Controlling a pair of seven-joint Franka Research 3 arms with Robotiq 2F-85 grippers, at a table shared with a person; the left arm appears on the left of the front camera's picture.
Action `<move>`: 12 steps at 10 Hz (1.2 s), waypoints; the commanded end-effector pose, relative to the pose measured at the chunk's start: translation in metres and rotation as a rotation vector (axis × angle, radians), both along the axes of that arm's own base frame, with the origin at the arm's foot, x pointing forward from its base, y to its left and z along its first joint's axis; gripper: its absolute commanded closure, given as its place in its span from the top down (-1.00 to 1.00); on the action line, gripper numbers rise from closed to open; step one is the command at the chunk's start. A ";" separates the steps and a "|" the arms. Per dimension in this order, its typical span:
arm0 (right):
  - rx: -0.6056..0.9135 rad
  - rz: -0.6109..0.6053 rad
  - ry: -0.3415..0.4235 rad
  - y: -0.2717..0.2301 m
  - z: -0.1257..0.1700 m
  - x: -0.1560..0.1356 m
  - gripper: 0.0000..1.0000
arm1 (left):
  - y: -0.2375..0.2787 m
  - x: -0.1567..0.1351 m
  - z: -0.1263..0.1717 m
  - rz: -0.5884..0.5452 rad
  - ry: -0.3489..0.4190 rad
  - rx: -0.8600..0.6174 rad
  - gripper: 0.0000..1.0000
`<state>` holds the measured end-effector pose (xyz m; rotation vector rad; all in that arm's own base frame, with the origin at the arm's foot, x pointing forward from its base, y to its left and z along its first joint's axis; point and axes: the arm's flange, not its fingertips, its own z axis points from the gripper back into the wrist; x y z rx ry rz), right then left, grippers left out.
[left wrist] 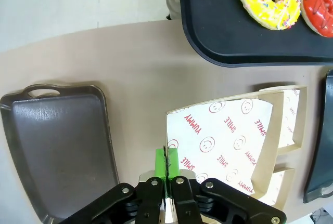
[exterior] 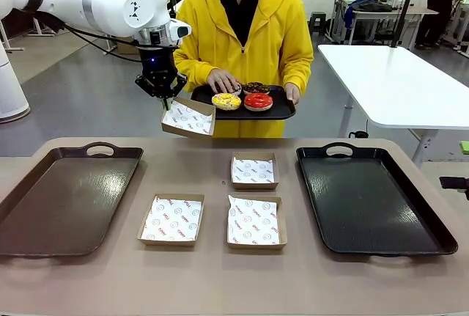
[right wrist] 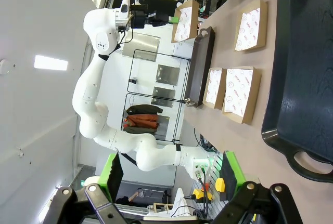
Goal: Individually package the donuts and arrange them on the tray.
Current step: Pick up one Paper togo box, then place the picked Paper togo box on the Handle tray while simultaneously picking up another Paper togo box from the table with the other hand.
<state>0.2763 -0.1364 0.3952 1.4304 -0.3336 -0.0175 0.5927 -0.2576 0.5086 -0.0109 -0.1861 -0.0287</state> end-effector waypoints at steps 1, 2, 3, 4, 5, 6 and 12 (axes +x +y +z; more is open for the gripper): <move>0.011 0.000 -0.012 -0.001 0.001 0.001 1.00 | 0.002 -0.006 0.002 -0.001 -0.010 0.000 -1.00; 0.011 0.000 -0.012 -0.001 0.001 0.001 1.00 | 0.002 -0.006 0.002 -0.001 -0.010 0.000 -1.00; 0.011 0.000 -0.012 -0.001 0.001 0.001 1.00 | 0.002 -0.006 0.002 -0.001 -0.010 0.000 -1.00; 0.011 0.000 -0.012 -0.001 0.001 0.001 1.00 | 0.002 -0.006 0.002 -0.001 -0.010 0.000 -1.00; 0.011 0.000 -0.012 -0.001 0.001 0.001 1.00 | 0.002 -0.006 0.002 -0.001 -0.010 0.000 -1.00; 0.011 0.000 -0.012 -0.001 0.001 0.001 1.00 | 0.002 -0.006 0.002 -0.001 -0.010 0.000 -1.00; 0.011 0.000 -0.012 -0.001 0.001 0.001 1.00 | 0.002 -0.006 0.002 -0.001 -0.010 0.000 -1.00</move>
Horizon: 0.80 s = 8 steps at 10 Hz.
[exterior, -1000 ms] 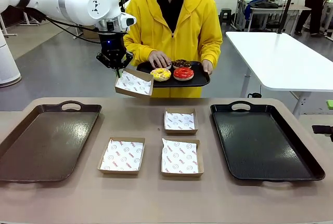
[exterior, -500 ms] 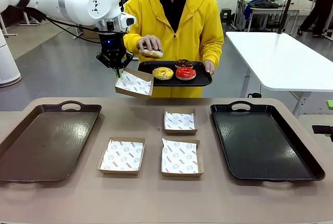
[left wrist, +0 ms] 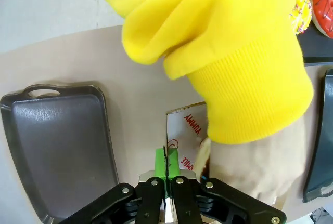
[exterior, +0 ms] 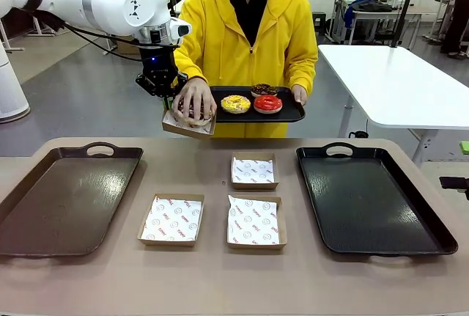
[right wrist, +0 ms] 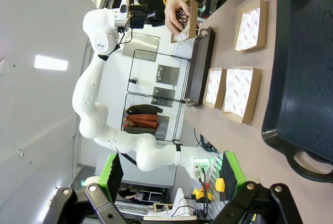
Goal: Individually package the donuts and arrange them on the tray.
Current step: Place the picked Paper togo box on the Handle tray while simultaneously picking up another Paper togo box from the table with the other hand.
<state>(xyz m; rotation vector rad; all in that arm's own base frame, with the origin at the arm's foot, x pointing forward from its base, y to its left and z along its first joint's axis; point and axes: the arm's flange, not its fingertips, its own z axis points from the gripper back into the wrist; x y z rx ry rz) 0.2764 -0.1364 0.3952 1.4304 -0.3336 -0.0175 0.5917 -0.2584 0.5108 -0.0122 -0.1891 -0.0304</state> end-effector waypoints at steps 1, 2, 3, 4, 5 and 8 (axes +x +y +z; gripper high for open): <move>0.011 0.000 -0.012 -0.001 0.001 0.001 1.00 | 0.003 -0.005 0.000 0.000 -0.007 0.001 -1.00; 0.011 0.000 -0.012 -0.001 0.001 0.001 1.00 | 0.003 -0.005 0.000 0.000 -0.007 0.001 -1.00; 0.011 0.000 -0.012 -0.001 0.001 0.001 1.00 | 0.003 -0.005 0.000 0.000 -0.007 0.001 -1.00; 0.011 0.000 -0.012 -0.001 0.001 0.001 1.00 | 0.003 -0.005 0.000 0.000 -0.007 0.001 -1.00; 0.011 0.000 -0.012 -0.001 0.001 0.001 1.00 | 0.003 -0.005 0.000 0.000 -0.007 0.001 -1.00; 0.011 0.000 -0.012 -0.001 0.001 0.001 1.00 | 0.003 -0.005 0.000 0.000 -0.007 0.001 -1.00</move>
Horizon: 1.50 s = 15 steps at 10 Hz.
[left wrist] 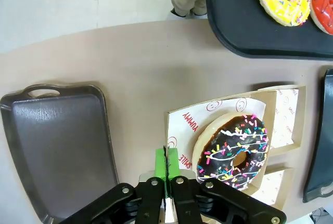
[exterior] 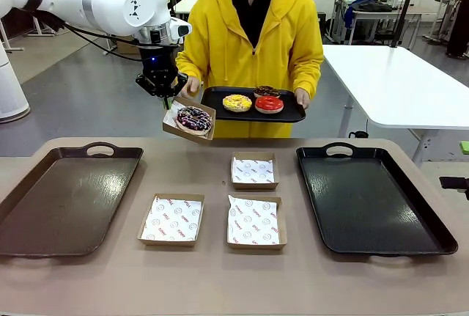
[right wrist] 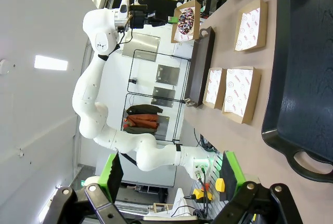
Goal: Individually package the donuts and arrange them on the tray.
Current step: Place the picked Paper togo box on the Handle tray while simultaneously picking up another Paper togo box from the table with the other hand.
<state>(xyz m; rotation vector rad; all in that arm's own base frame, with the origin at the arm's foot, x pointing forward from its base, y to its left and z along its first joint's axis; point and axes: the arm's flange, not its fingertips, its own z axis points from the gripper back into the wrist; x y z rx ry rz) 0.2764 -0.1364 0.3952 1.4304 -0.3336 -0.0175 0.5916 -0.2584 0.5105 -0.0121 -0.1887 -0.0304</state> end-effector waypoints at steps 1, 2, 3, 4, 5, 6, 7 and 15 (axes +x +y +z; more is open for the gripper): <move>0.000 0.000 0.000 0.000 0.000 0.000 1.00 | 0.000 0.000 0.000 0.000 0.000 0.000 -0.98; -0.061 -0.007 -0.022 0.018 0.023 0.013 1.00 | 0.016 -0.002 0.002 0.000 0.036 -0.044 -0.98; -0.137 -0.020 -0.018 0.034 0.046 0.032 1.00 | 0.034 -0.006 0.006 -0.003 0.060 -0.053 -0.98; -0.217 -0.033 -0.009 0.052 0.069 0.053 1.00 | 0.057 -0.011 0.010 0.009 0.077 -0.063 -0.98; -0.274 -0.039 0.009 0.075 0.093 0.076 1.00 | 0.088 -0.018 0.013 0.031 0.109 -0.078 -0.98; -0.316 -0.057 0.021 0.097 0.109 0.097 1.00 | 0.114 -0.026 0.013 0.033 0.125 -0.086 -0.98; -0.371 -0.053 0.046 0.121 0.119 0.116 1.00 | 0.136 -0.032 0.009 0.062 0.137 -0.067 -0.98; -0.633 -0.048 0.074 0.251 0.104 0.179 1.00 | 0.233 -0.049 -0.048 0.088 0.134 0.009 -0.98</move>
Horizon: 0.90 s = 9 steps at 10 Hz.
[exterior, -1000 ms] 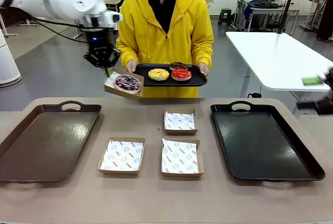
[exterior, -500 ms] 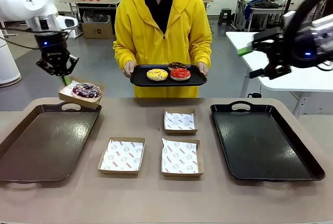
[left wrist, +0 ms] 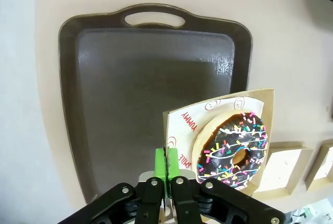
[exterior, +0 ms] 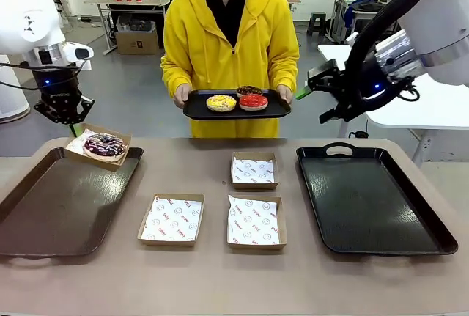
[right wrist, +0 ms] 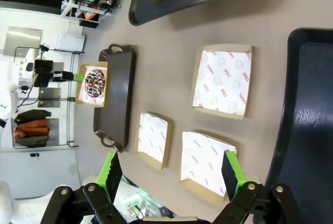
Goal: Individually package the donuts and arrange them on the tray.
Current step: Place the picked Paper togo box on the Handle tray while simultaneously picking up another Paper togo box from the table with the other hand.
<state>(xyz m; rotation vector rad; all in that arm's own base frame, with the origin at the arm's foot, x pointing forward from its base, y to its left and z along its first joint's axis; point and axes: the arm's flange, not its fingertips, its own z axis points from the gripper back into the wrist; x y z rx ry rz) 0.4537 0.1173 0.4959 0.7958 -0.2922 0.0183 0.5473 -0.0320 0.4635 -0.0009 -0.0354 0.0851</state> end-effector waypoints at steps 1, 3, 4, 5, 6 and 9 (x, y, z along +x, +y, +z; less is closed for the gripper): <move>0.003 -0.009 -0.008 -0.005 0.004 0.000 1.00 | 0.009 -0.003 -0.003 -0.032 -0.010 0.003 -0.98; 0.003 -0.009 -0.008 -0.005 0.004 0.000 1.00 | 0.000 0.000 0.000 0.000 0.000 0.000 -0.98; 0.003 -0.009 -0.008 -0.005 0.004 0.000 1.00 | 0.000 0.000 0.000 0.000 0.000 0.000 -0.98; 0.003 -0.009 -0.008 -0.005 0.004 0.000 1.00 | 0.000 0.000 0.000 0.000 0.000 0.000 -0.98; 0.003 -0.009 -0.008 -0.005 0.004 0.000 1.00 | 0.000 0.000 0.000 0.000 0.000 0.000 -0.98; -0.126 -0.035 0.009 0.003 0.004 0.003 1.00 | -0.006 0.007 -0.004 -0.049 0.015 0.000 -0.98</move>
